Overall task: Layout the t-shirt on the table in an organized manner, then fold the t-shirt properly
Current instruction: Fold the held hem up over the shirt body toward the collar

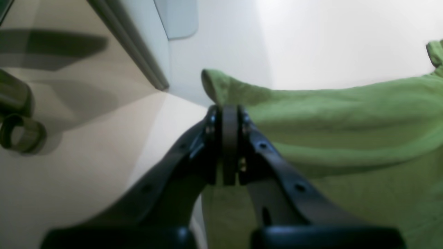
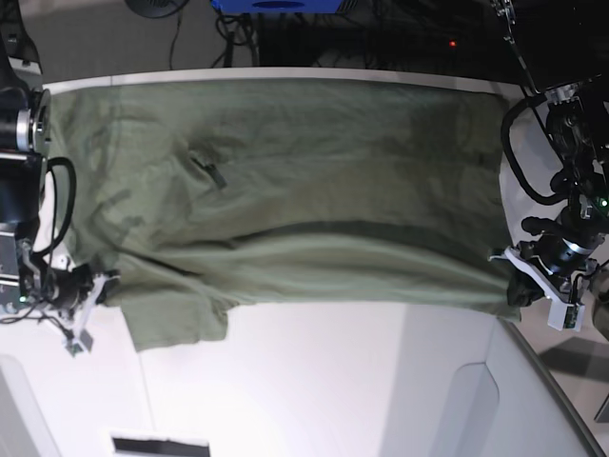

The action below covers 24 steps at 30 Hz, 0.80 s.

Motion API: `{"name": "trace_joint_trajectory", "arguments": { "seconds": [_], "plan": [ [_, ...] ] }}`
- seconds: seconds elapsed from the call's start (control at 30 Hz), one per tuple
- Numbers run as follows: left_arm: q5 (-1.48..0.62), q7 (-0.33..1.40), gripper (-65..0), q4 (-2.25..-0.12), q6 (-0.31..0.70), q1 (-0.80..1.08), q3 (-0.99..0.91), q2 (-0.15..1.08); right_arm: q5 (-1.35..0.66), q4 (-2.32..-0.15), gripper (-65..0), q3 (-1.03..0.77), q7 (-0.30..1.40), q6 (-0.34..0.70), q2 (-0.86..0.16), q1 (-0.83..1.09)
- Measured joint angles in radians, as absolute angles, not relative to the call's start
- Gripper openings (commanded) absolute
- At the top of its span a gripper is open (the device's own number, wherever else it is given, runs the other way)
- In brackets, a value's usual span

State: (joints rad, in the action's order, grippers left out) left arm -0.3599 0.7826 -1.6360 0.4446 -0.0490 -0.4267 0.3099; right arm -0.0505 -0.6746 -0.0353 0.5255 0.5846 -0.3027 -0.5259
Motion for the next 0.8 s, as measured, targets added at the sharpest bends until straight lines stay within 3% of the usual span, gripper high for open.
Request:
{"name": "trace_joint_trajectory", "arguments": {
  "seconds": [0.3, 0.57, 0.8],
  "plan": [
    [-0.359, 0.783, -65.0, -1.641, 0.444, -0.015, -0.427, 0.311, -0.045, -0.676, -65.0, -0.042, 0.601, 0.584, -0.307, -0.511],
    [-0.363, 0.782, -65.0, -1.698, 0.445, 0.049, -0.425, 0.323, -0.053, -0.902, -65.0, -0.043, 0.74, 0.584, -0.307, -0.444],
    [-0.366, 0.783, -65.0, -1.689, 0.445, 0.116, -0.426, 0.345, -0.047, -0.993, -65.0, -0.193, 0.827, 0.584, -0.316, -0.366]
  ]
}}
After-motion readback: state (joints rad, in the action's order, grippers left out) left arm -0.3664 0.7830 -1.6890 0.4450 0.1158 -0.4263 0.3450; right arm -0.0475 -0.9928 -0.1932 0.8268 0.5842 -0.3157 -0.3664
